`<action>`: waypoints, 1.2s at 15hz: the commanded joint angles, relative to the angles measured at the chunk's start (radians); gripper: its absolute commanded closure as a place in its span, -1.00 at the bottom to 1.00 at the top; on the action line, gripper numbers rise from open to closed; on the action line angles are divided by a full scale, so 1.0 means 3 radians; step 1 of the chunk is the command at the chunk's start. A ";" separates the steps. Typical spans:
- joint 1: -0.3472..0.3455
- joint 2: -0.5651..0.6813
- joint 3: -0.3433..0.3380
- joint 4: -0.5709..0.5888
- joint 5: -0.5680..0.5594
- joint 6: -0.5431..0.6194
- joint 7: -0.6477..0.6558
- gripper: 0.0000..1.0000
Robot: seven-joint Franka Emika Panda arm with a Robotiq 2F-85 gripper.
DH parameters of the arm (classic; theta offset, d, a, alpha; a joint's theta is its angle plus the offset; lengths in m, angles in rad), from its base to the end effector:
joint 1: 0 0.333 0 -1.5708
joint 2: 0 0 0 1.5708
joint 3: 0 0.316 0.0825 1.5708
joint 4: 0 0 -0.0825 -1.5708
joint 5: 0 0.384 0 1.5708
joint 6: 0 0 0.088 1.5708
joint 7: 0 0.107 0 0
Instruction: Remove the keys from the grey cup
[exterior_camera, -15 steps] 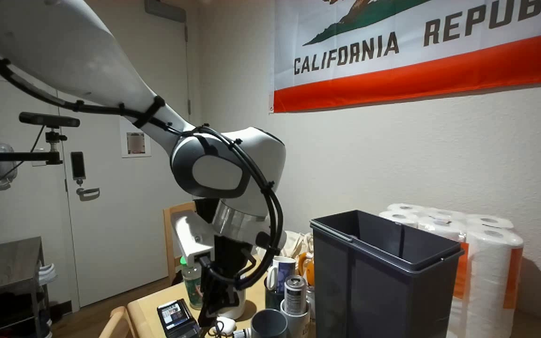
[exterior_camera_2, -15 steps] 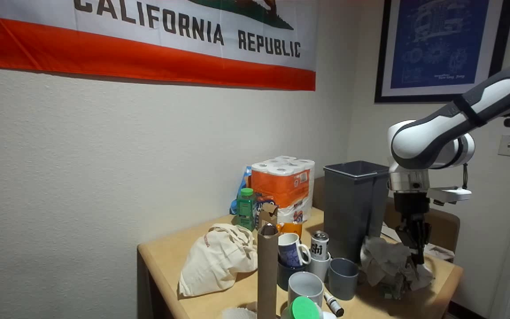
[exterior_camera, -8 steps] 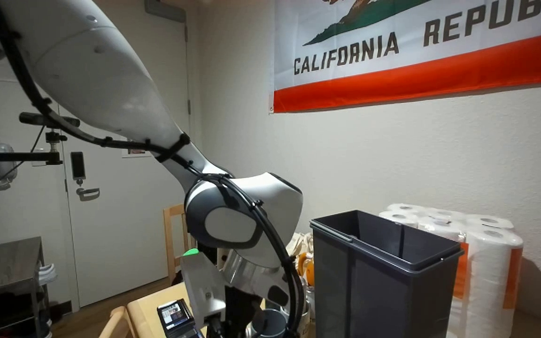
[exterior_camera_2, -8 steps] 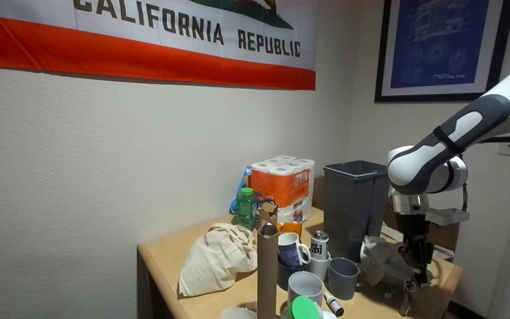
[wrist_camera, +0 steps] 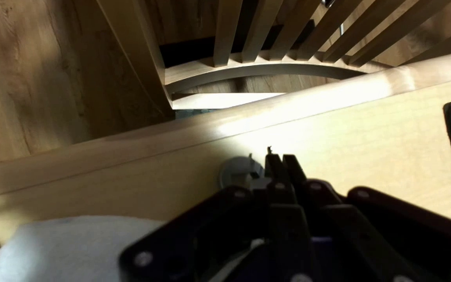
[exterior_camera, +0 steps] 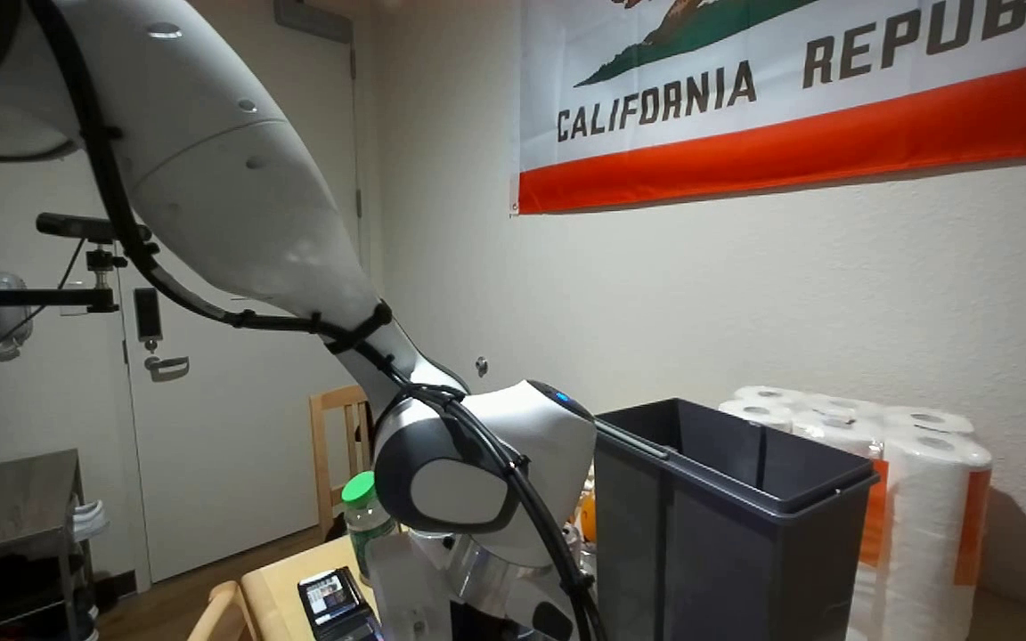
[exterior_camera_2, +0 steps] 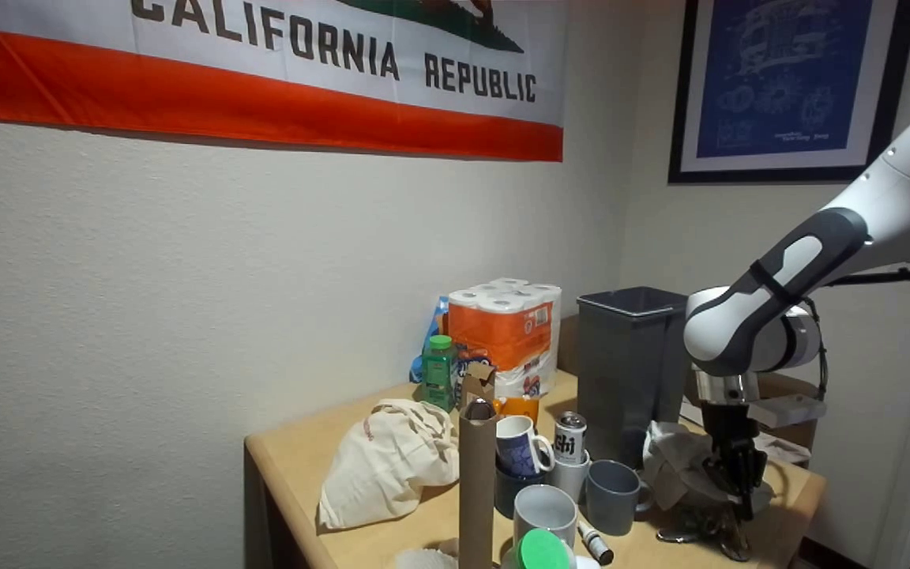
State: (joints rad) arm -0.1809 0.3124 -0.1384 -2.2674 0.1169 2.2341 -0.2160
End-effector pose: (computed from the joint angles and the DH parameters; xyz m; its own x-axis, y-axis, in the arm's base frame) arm 0.4723 -0.1550 0.1983 0.9318 -0.1655 -0.3230 -0.2049 -0.9745 -0.0916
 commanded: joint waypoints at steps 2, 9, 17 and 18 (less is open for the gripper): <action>-0.0054 0.0131 0.0043 0.0116 0.0034 0.0064 0.0003 0.40; -0.0055 0.0179 0.0036 0.0200 0.0020 0.0065 0.0079 -0.39; 0.0166 -0.0398 0.0055 0.0121 -0.0188 -0.0310 0.0442 -1.00; 0.0203 -0.0484 0.0084 0.0119 -0.0204 -0.0361 0.0463 -1.00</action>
State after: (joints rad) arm -0.1509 0.2762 -0.1289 -2.2065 0.0903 2.1919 -0.1376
